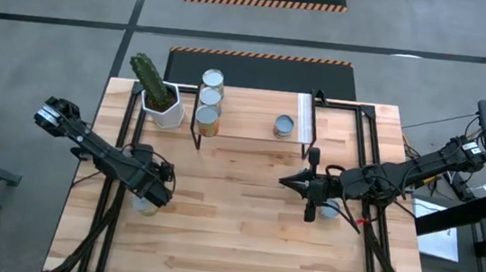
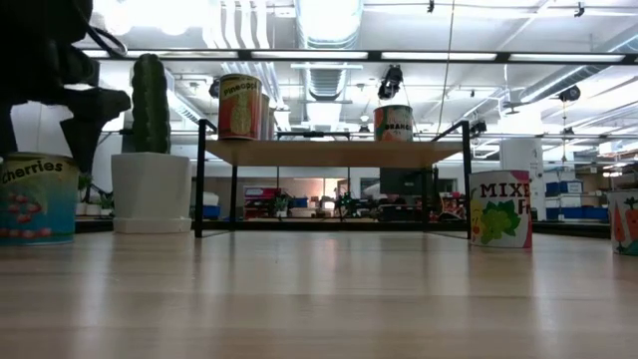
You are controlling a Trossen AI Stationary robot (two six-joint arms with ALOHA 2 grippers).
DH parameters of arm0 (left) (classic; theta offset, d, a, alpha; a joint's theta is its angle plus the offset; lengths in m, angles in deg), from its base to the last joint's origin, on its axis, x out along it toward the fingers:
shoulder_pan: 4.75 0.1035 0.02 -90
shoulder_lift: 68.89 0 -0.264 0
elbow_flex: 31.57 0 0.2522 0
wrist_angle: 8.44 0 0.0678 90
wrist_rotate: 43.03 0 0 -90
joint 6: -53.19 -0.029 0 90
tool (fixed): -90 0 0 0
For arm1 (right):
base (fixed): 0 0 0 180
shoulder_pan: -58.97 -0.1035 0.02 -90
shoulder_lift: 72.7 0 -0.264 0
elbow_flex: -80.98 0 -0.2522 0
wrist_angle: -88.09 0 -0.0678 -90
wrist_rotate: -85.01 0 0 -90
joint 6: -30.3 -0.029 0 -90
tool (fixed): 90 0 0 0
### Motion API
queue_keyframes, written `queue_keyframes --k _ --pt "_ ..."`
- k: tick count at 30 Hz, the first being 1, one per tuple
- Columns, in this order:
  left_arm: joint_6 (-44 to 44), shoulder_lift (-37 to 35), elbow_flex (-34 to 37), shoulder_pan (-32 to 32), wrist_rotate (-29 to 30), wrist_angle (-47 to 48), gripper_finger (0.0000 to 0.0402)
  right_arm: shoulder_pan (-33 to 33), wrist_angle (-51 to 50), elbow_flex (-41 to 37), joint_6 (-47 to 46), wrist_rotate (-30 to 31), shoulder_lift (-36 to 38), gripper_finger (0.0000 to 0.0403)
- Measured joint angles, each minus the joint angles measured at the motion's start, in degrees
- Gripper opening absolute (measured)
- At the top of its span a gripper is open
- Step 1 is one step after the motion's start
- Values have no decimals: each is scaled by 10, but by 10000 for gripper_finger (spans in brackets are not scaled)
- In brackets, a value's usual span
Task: Pick and place cans onto a shelf
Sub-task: Put the canned cherries on the shelf
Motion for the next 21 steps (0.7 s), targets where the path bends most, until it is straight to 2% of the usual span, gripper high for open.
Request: queue_keyframes --k 14,21 --pt "-5 0 10 0 1 -39 302 0 0 0 -6 0 0 9" --pt "-58 1 -45 -6 55 -43 318 0 -1 0 -13 0 0 9"
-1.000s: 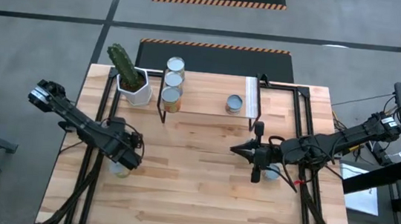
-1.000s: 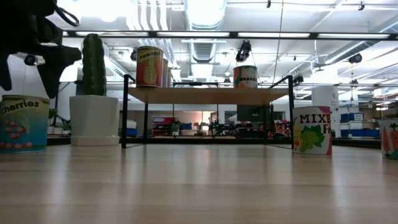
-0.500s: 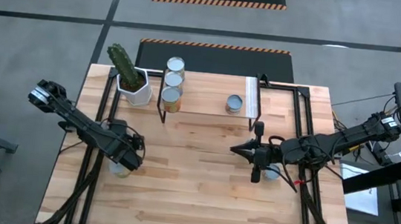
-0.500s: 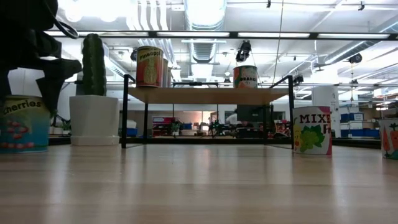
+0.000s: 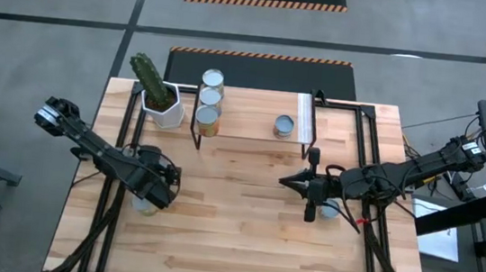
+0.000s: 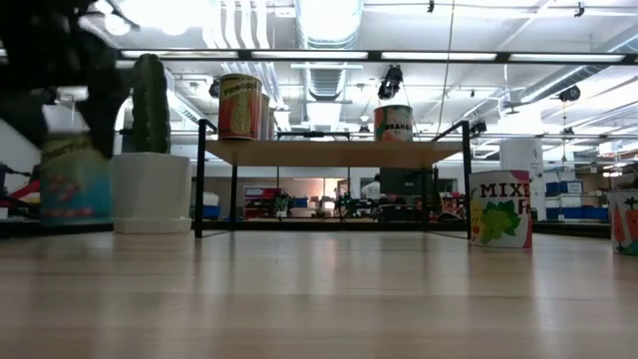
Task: Pick and place cans onto a shelf
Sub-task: Put the canned cherries on the shelf
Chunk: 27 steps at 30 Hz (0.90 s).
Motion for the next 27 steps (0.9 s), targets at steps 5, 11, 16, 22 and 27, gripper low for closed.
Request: queue_keyframes --k 5,11,16,22,27 --pt "-106 25 -91 -4 63 -3 318 0 -1 0 -1 15 0 9" --pt "-290 106 -236 -5 129 -13 314 0 -4 0 -4 20 0 9" --pt "-383 183 -315 -9 156 -17 314 0 -7 0 -7 19 0 9" --pt "-458 250 -388 -9 185 -20 314 0 -10 0 -6 19 0 9" --pt "-478 262 -403 -7 260 -25 314 0 -9 0 -8 19 0 9"
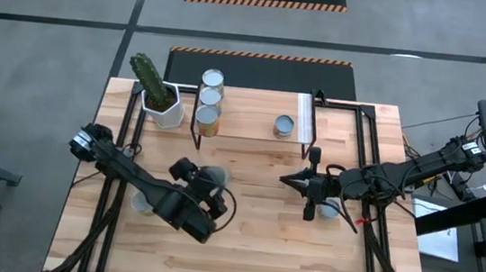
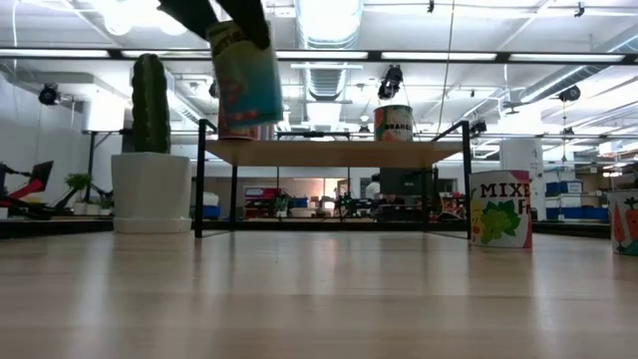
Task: Pick and place cans onto a shelf
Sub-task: Put the canned cherries on the shelf
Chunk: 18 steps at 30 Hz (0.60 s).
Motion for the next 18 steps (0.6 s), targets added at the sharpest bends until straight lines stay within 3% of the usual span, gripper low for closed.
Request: queue_keyframes --k 5,18 --pt "10 0 3 1 56 -1 313 0 4 0 -53 -2 0 9" --pt "16 0 4 1 60 -30 313 -4 -2 0 -104 -10 0 9"
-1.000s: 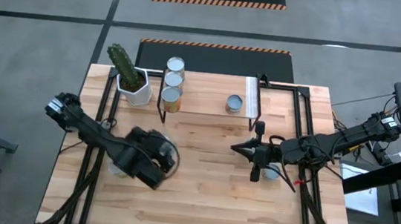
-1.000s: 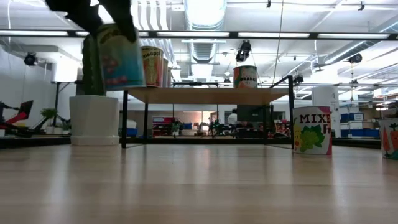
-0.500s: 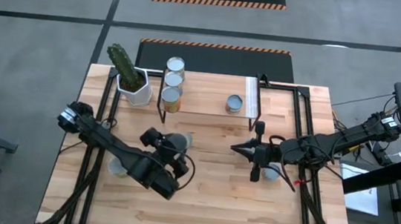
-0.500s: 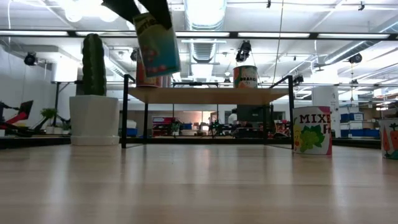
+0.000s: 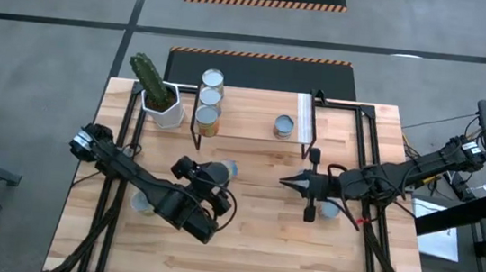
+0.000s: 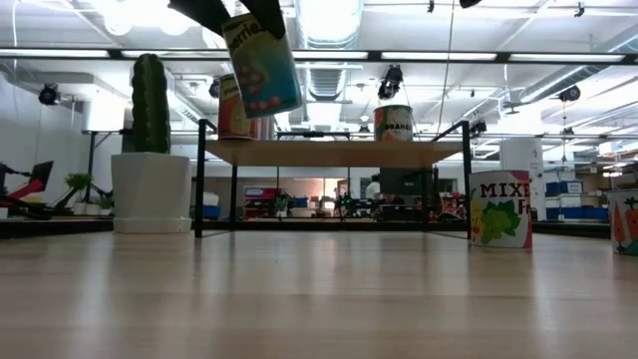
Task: Pick and place cans onto a shelf
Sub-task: Put the canned cherries on the shelf
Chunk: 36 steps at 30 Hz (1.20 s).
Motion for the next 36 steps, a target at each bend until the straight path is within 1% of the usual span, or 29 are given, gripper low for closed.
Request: queue_keyframes --k 8,12,14,16,22,27,31,36 --pt "0 0 0 0 0 -16 313 0 -27 -2 -25 0 -1 9" --pt "-6 0 0 0 7 -42 313 0 -27 0 -23 0 -1 9" --pt "-29 -1 -3 2 19 -61 313 0 -28 4 -17 0 -1 9" --pt "-60 -1 -23 4 22 -74 313 0 -29 9 -13 0 -1 9" --pt "-174 4 -102 24 29 -79 313 0 -48 10 -11 4 -1 9" --pt "-294 5 -179 61 28 -79 313 0 -84 15 -17 5 3 9" --pt "-358 6 -227 104 -4 -75 313 0 -86 15 -16 5 7 9" --pt "-378 6 -239 164 -29 -67 313 0 -95 15 -17 5 12 9"
